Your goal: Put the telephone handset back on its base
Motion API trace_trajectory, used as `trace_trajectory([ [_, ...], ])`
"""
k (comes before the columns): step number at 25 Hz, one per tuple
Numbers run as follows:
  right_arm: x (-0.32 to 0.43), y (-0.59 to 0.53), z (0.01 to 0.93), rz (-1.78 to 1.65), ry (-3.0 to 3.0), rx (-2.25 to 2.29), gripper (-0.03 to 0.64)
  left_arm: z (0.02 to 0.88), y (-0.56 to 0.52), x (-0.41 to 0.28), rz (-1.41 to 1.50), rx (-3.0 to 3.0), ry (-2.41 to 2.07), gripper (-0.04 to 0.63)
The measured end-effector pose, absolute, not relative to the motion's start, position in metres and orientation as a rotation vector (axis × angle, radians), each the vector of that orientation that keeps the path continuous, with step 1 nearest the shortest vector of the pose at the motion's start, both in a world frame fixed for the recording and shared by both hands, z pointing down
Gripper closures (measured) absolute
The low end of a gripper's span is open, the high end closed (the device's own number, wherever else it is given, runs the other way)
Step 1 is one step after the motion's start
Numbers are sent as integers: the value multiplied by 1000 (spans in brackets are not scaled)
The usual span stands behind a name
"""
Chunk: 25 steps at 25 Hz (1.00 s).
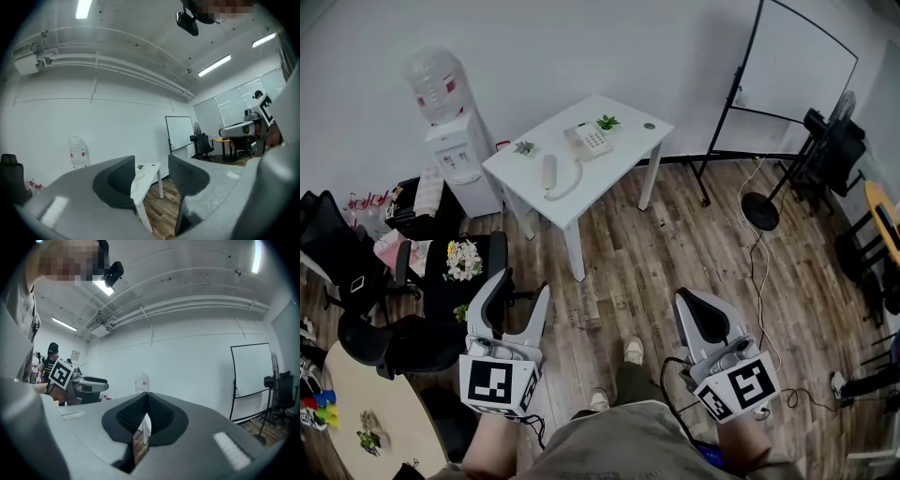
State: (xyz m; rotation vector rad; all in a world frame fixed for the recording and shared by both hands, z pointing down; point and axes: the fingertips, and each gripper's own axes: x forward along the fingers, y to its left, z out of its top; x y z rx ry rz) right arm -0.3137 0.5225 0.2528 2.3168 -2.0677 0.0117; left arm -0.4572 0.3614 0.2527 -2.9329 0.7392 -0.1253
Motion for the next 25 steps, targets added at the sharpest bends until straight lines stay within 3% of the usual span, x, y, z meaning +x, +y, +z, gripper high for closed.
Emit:
trace_trajectory([
  [8,-257,480,271,49,-2076,2346,588,269,320,-410,-175,-2917,763,373],
  [25,-35,343,281,97,-2178,2229,588,288,196,-206,-300,-2868,919,367],
])
